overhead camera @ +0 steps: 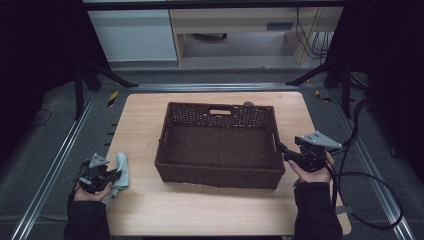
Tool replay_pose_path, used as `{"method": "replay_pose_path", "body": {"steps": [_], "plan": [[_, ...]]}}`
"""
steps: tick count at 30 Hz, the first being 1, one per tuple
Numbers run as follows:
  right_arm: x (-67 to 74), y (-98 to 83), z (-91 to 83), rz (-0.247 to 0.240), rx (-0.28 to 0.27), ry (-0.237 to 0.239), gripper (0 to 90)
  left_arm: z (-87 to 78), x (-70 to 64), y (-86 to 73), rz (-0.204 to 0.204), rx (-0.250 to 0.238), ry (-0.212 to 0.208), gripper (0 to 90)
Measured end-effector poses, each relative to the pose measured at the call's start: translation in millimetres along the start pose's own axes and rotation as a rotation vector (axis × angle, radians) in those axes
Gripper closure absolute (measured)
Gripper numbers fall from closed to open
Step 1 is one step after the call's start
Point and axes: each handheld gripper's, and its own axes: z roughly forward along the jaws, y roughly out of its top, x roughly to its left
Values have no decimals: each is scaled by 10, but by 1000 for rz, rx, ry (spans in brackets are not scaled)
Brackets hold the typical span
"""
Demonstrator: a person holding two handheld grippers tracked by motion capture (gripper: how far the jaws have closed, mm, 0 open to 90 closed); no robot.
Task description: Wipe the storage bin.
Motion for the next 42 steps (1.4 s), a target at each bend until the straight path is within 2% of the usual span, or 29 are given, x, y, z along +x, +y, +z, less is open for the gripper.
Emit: {"method": "replay_pose_path", "body": {"steps": [5,9,10,13,15,20,22,27,31,38,41,42], "plan": [[-1,8,-16,1,-6,-2,387,17,-23,9,5,0,-17,751],[2,10,-17,-1,-5,-3,387,4,-19,12,-4,-14,-14,654],[3,14,-20,0,-6,-3,386,-22,-4,12,-22,-45,-17,625],[2,18,-25,-1,-9,-4,386,-54,9,15,-39,-72,-21,581],[4,23,-36,0,-11,-4,385,-110,7,34,-52,-111,-25,565],[15,37,-51,0,-15,6,386,-205,-62,111,-51,-178,-45,539],[22,42,-52,-1,-8,11,387,-240,-110,156,-49,-203,-65,531],[39,47,-43,-6,4,24,394,-305,-274,323,-14,-252,-95,503],[54,61,-55,-14,19,33,409,-340,-386,453,14,-261,-101,505],[96,98,-80,-11,49,57,449,-388,-503,689,-1,-278,-138,503],[128,93,-83,-15,64,63,464,-397,-588,801,15,-288,-154,516],[136,87,-82,-15,69,68,474,-394,-624,832,26,-295,-146,521]]}}
